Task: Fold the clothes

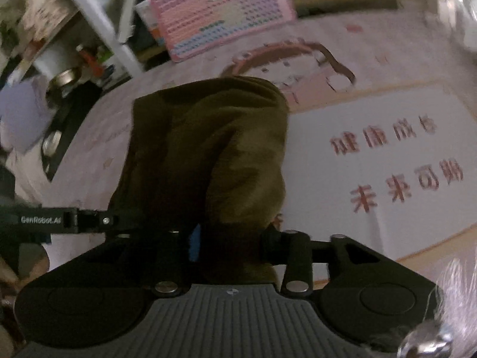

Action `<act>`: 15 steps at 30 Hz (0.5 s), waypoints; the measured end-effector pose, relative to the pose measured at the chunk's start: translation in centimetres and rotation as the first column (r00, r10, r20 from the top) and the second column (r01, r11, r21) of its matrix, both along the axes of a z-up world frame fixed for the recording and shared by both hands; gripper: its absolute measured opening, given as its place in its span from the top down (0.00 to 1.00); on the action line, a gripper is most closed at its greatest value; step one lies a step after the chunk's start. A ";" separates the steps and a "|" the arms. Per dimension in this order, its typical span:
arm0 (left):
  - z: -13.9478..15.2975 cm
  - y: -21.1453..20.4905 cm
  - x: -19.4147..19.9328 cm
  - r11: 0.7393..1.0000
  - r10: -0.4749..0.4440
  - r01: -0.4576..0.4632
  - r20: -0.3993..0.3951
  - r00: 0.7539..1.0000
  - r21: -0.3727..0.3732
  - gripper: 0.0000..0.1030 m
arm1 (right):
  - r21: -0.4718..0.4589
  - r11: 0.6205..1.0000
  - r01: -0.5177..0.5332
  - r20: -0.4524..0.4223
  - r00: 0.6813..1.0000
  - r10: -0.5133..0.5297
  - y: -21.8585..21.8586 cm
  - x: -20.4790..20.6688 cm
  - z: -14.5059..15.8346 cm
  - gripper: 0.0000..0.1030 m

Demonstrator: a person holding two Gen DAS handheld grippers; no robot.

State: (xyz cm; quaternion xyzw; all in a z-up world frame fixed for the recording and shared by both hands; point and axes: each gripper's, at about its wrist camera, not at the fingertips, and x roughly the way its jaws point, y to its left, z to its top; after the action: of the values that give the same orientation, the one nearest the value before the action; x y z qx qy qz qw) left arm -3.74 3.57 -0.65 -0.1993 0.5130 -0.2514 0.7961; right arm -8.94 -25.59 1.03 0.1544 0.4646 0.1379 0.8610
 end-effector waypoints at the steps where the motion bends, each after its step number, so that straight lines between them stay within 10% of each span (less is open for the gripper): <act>1: -0.2 0.0 0.2 1.000 0.005 -0.005 -0.006 1.000 0.002 0.42 | 0.026 1.000 0.011 -0.018 1.000 -0.011 -0.4 0.2 -0.3 0.53; 6: -1.0 -0.2 1.0 0.999 0.034 -0.034 -0.023 0.999 -0.036 0.40 | 0.165 0.983 0.078 -0.112 0.992 -0.060 -2.3 1.1 -1.8 0.46; 10: -1.0 -0.8 1.0 0.999 0.039 -0.040 -0.029 0.999 -0.036 0.56 | 0.250 0.962 0.110 -0.150 0.986 -0.074 -2.9 1.4 -2.6 0.57; 15: 0.0 -1.6 0.2 1.000 0.031 -0.031 0.033 0.999 0.001 0.72 | 0.118 0.993 0.009 -0.042 0.999 -0.004 -0.4 1.0 -0.6 0.74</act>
State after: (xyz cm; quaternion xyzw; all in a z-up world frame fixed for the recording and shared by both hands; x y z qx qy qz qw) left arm -3.58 2.01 -0.61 -0.2027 0.4969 -0.2418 0.8084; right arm -7.93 -26.00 0.48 0.2095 0.4730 0.1593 0.8408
